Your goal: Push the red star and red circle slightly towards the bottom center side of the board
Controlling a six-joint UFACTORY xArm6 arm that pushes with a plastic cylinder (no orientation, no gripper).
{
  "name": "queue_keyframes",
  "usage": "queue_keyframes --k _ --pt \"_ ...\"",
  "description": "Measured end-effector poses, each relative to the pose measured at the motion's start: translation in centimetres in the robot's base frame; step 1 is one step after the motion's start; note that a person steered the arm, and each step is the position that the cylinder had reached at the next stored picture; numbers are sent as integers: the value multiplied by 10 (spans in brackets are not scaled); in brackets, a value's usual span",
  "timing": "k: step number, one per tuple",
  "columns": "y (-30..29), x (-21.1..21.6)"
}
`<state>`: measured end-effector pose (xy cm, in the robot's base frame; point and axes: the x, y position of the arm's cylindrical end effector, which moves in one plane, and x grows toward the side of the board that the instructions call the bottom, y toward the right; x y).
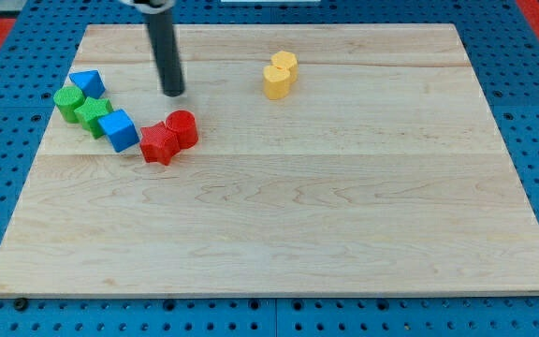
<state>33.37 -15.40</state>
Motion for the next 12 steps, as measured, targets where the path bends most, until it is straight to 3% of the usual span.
queue_keyframes --k 2,6,8,9,10,12 --pt "-37 43" --pt "2 107" --pt "74 118" --pt "92 149" --pt "75 150" --pt "4 103"
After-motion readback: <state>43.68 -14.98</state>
